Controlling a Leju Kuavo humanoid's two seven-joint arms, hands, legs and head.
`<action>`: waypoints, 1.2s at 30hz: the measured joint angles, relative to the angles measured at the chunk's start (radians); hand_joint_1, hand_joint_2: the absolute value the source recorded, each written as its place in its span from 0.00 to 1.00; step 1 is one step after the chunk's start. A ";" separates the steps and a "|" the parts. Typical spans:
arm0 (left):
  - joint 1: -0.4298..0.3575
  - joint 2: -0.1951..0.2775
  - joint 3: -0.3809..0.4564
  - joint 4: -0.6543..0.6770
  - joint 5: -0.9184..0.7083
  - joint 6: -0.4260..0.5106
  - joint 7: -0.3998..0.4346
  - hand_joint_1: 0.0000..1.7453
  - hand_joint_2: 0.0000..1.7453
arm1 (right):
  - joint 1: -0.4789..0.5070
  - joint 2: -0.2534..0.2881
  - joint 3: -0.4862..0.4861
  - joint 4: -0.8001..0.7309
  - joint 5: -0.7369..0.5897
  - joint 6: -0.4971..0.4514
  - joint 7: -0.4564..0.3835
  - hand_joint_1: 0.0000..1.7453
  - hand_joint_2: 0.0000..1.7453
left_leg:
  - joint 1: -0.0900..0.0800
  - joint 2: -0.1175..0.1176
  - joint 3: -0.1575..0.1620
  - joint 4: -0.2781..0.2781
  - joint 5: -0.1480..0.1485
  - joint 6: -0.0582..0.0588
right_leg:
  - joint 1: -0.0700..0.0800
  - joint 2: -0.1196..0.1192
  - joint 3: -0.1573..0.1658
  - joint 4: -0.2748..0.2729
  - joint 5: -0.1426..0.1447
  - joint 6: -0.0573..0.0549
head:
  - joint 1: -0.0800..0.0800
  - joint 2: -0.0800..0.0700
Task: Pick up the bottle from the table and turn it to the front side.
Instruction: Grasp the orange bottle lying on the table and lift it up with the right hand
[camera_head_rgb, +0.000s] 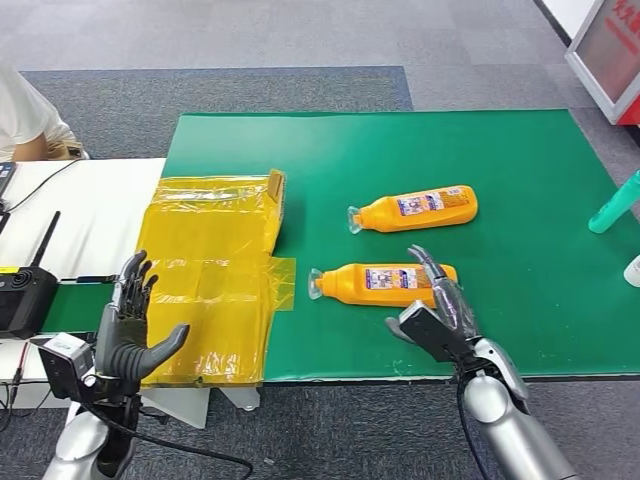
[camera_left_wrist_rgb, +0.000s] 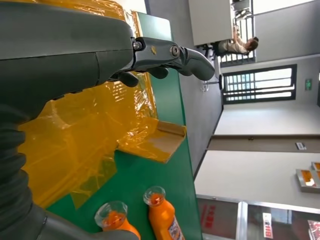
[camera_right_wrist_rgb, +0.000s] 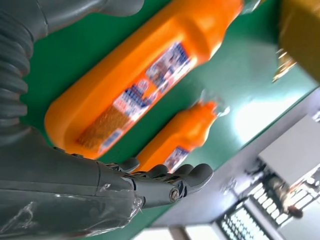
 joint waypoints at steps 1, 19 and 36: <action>0.000 -0.001 0.000 -0.001 -0.003 0.000 0.003 0.00 1.00 | -0.008 0.000 0.001 0.005 0.033 -0.016 0.015 0.00 1.00 | 0.000 0.000 0.000 0.000 0.000 0.000 | 0.000 0.000 0.000 0.000 0.000 0.000 | 0.000 0.000; -0.006 -0.028 -0.001 -0.045 -0.025 -0.039 0.026 0.00 1.00 | -0.388 0.004 0.155 0.565 0.633 -0.068 0.289 0.00 1.00 | 0.000 0.000 0.000 0.000 0.003 0.001 | 0.000 0.000 0.000 0.000 0.003 0.000 | 0.000 0.000; -0.010 -0.035 -0.001 -0.060 -0.015 -0.056 -0.002 0.00 1.00 | -0.538 0.025 0.262 0.816 0.720 -0.011 0.262 0.00 1.00 | 0.000 0.000 0.000 0.000 0.004 0.001 | 0.000 0.000 0.000 0.000 0.004 0.000 | 0.000 0.000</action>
